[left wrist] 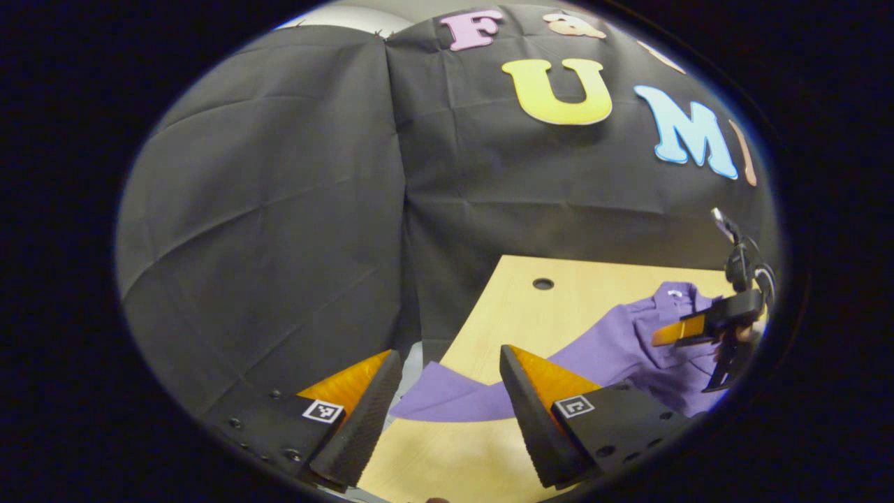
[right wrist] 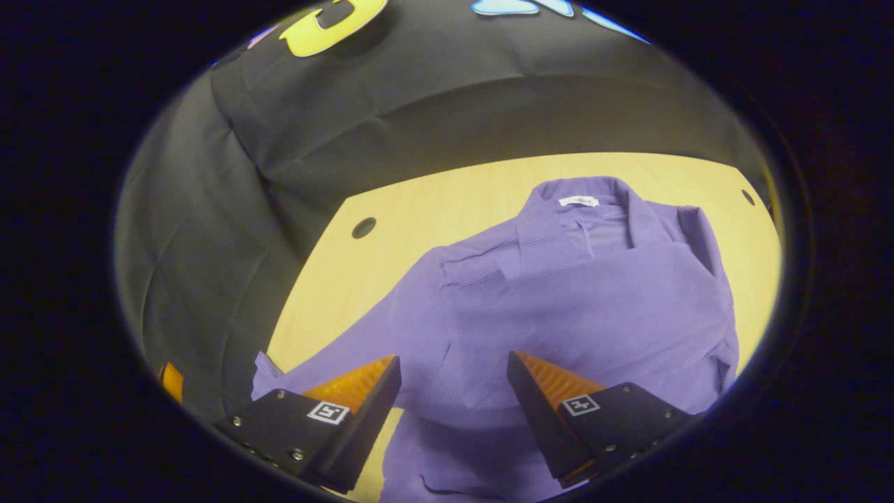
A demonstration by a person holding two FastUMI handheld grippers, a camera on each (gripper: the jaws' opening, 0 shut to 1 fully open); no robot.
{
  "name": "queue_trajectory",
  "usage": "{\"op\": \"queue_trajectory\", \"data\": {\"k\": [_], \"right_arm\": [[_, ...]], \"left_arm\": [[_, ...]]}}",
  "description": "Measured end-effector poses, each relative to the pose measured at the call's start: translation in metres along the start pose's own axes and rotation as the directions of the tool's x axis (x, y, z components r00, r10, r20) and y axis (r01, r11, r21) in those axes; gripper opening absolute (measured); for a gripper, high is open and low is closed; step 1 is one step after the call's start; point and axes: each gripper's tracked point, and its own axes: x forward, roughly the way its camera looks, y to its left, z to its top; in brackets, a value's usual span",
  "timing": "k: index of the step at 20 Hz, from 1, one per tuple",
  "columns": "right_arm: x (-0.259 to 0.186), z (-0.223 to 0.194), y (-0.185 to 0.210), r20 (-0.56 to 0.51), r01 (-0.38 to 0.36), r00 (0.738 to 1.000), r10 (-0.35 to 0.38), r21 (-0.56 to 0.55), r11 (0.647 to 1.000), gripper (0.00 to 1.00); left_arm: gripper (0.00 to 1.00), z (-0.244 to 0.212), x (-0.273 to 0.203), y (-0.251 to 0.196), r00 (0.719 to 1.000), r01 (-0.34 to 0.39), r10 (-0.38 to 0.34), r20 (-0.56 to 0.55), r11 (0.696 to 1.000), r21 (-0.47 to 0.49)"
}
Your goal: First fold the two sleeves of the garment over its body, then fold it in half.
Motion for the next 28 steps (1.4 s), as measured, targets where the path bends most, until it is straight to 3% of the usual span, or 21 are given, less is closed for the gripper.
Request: {"op": "queue_trajectory", "data": {"k": [8,16,21,22,24,25,26,28], "right_arm": [[-0.035,-0.001,-0.028,0.019,0.045,0.999,-0.045,0.015,0.999,0.94],[-0.069,-0.004,-0.082,0.034,0.131,0.990,-0.133,0.061,0.989,0.94],[-0.077,-0.005,-0.098,0.034,0.153,0.987,-0.156,0.077,0.985,0.94],[-0.077,-0.005,-0.099,0.031,0.152,0.987,-0.155,0.079,0.985,0.94],[-0.077,-0.007,-0.100,0.023,0.150,0.988,-0.152,0.079,0.986,0.94],[-0.077,-0.010,-0.100,0.019,0.148,0.988,-0.150,0.077,0.986,0.94],[-0.078,-0.011,-0.100,0.015,0.146,0.989,-0.148,0.076,0.986,0.94],[-0.078,-0.013,-0.102,0.009,0.146,0.989,-0.147,0.071,0.987,0.94]], "left_arm": [[0.96,-0.078,0.082,0.005,0.987,0.011,-0.009,-0.160,1.000,0.012],[0.97,-0.156,0.128,-0.016,0.949,0.042,-0.018,-0.315,0.997,0.070],[0.94,-0.157,0.129,-0.020,0.948,0.054,-0.053,-0.315,0.999,-0.007],[0.83,-0.159,0.129,-0.021,0.950,0.049,-0.058,-0.305,0.998,-0.037],[0.86,-0.160,0.129,-0.016,0.957,0.028,-0.054,-0.284,0.995,-0.094],[0.89,-0.160,0.126,-0.014,0.959,0.025,-0.051,-0.280,0.995,-0.093],[0.76,-0.162,0.124,-0.013,0.959,0.026,-0.047,-0.279,0.997,-0.078],[0.80,-0.160,0.124,-0.020,0.959,0.034,-0.054,-0.278,0.996,-0.078]]}}
